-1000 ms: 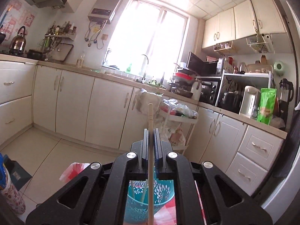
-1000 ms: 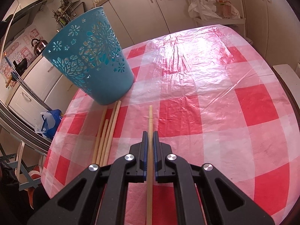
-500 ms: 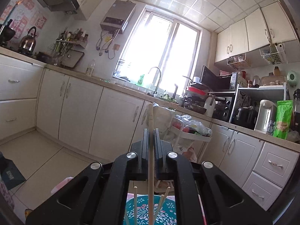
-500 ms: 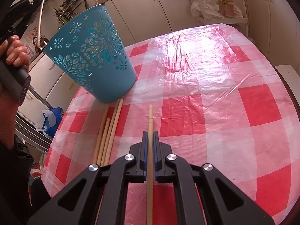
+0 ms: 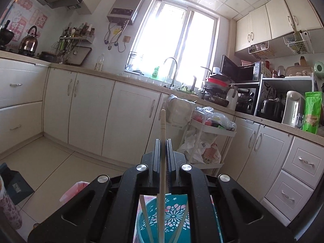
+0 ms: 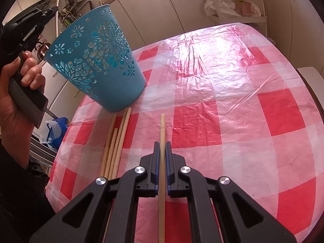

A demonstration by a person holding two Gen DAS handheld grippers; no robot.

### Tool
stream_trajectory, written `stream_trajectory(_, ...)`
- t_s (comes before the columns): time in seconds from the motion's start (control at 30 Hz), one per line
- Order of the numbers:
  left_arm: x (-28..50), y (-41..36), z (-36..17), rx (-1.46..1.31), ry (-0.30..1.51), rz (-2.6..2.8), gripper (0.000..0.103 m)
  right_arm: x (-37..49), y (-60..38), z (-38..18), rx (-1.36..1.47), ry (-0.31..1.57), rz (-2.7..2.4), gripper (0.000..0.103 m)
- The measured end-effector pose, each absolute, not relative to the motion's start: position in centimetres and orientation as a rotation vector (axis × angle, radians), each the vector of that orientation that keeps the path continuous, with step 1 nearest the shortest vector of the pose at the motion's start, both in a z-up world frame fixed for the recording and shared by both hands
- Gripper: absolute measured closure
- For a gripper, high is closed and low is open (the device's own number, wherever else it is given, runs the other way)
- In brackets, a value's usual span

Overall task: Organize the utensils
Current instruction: 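Lift the stick over the teal bin and open the left tool while right holds its stick, then carry the held stick over the teal bin and open the right tool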

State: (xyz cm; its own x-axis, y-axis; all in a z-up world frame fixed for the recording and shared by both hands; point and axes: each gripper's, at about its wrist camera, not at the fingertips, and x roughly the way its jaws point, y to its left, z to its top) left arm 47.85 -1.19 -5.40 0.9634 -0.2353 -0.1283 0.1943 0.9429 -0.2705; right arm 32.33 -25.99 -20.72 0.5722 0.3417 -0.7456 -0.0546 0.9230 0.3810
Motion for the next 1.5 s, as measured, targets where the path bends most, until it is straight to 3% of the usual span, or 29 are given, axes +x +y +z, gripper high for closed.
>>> stream_trajectory(0.4,45.4,0.1,-6.6,-0.220,0.218,-0.240,0.097,32.0,-26.4,-20.5,0.352,0.918,0.215,0.097)
stream_trajectory(0.47,44.3,0.6,-6.4,-0.222,0.214,-0.237,0.093,31.6,-26.7,-20.0,0.365,0.886,0.220,0.097)
stream_trajectory(0.6,41.7,2.9,-6.9,-0.259,0.196,-0.192,0.069,30.9,-27.2,-18.8,0.463,0.821,0.266,0.097)
stream_trajectory(1.0,40.8,9.2,-13.6,-0.420,0.315,-0.058,0.062,33.3,-23.0,-2.5,0.430,0.375,0.402,0.097)
stream_trajectory(1.17,40.8,10.2,-13.5,-0.432,0.310,-0.052,0.059,35.9,-22.2,0.8,0.429,0.318,0.405,0.097)
stream_trajectory(1.3,40.8,11.2,-13.6,-0.454,0.321,-0.042,0.059,36.0,-22.6,-1.0,0.368,0.416,0.348,0.097)
stream_trajectory(1.37,40.8,11.5,-13.6,-0.464,0.327,-0.041,0.058,35.8,-23.1,-4.3,0.339,0.547,0.292,0.085)
stream_trajectory(1.4,40.8,11.7,-13.7,-0.469,0.332,-0.041,0.057,36.0,-23.4,-6.4,0.318,0.627,0.253,0.061)
stream_trajectory(1.43,40.9,11.7,-13.7,-0.471,0.337,-0.039,0.056,36.2,-23.8,-8.5,0.304,0.705,0.218,0.052)
stream_trajectory(1.5,41.1,11.8,-14.0,-0.477,0.355,-0.040,0.055,36.7,-24.6,-13.3,0.279,0.889,0.142,0.053)
